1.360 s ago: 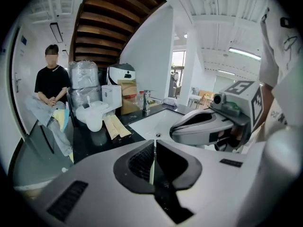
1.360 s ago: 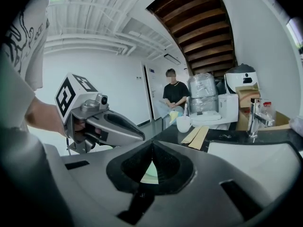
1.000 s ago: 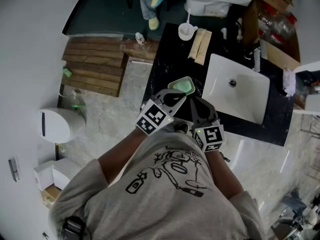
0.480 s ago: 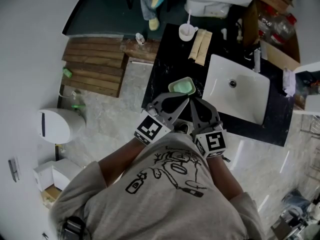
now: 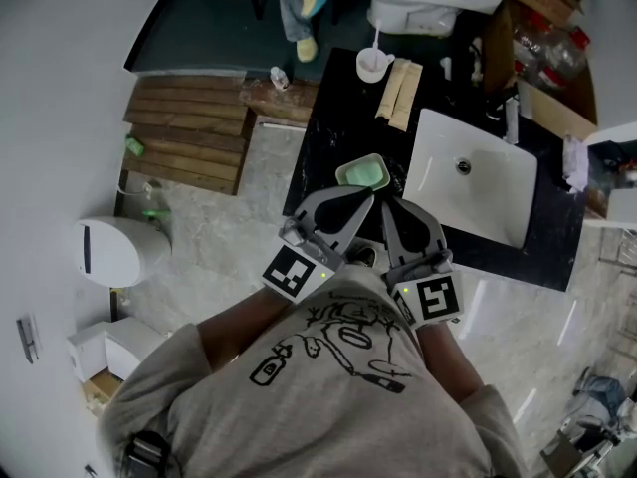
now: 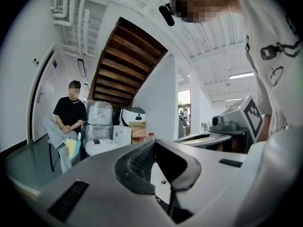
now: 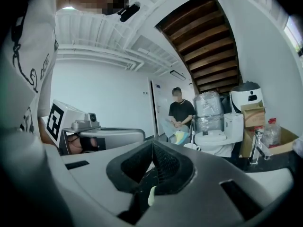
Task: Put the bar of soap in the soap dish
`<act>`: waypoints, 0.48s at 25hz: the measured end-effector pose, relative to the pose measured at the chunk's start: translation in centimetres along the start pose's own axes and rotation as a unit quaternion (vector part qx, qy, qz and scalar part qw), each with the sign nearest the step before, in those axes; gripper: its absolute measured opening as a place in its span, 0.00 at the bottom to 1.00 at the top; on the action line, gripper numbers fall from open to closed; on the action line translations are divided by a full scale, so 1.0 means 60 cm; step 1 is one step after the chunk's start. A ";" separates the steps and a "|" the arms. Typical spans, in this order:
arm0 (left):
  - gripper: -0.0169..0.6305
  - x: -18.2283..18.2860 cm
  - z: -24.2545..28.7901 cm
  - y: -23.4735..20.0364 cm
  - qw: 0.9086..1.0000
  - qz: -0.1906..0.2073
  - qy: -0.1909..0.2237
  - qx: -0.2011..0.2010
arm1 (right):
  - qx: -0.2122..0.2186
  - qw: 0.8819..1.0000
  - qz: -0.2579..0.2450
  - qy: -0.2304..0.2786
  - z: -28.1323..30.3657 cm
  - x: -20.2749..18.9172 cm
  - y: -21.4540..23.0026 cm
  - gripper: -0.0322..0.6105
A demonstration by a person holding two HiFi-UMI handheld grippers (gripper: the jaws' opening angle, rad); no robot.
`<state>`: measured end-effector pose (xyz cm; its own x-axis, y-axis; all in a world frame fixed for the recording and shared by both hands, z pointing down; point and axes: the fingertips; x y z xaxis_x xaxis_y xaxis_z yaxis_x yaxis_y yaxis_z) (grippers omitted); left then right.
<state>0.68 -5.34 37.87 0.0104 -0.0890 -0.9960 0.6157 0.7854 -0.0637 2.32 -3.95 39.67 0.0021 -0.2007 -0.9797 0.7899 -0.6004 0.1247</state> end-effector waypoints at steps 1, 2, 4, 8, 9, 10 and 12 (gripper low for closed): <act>0.03 0.004 -0.002 0.000 1.000 -0.001 0.002 0.003 | -0.002 1.000 -0.001 0.007 0.000 0.009 -0.001 0.08; 0.03 0.008 -0.004 0.000 1.000 -0.001 0.005 0.006 | -0.002 1.000 -0.001 0.011 -0.001 0.016 -0.003 0.08; 0.03 0.018 -0.010 0.001 1.000 0.000 0.012 0.013 | 0.000 1.000 -0.006 0.014 -0.003 0.025 -0.006 0.08; 0.03 0.039 -0.025 0.000 0.999 -0.010 0.020 0.024 | -0.006 0.999 0.001 0.031 -0.007 0.050 -0.014 0.08; 0.03 0.045 -0.028 0.001 0.999 -0.013 0.022 0.025 | -0.003 0.999 -0.007 0.031 -0.010 0.053 -0.018 0.08; 0.03 0.050 -0.031 0.002 0.999 -0.015 0.023 0.025 | 0.001 0.999 -0.014 0.032 -0.013 0.056 -0.021 0.08; 0.03 0.061 -0.035 0.005 0.999 -0.015 0.026 0.023 | 0.003 0.999 -0.018 0.035 -0.018 0.064 -0.027 0.08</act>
<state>-0.74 -4.14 34.06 -0.0497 -0.0789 -0.9956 0.6512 0.7532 -0.0923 1.70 -2.94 35.53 0.0163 -0.1240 -0.9921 0.7859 -0.6118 0.0894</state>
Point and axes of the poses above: the fingertips, and each gripper's own axes: z forward along the fingers, y to its right, x out of its top, and after that the axes turned 6 degrees about x, right-handed
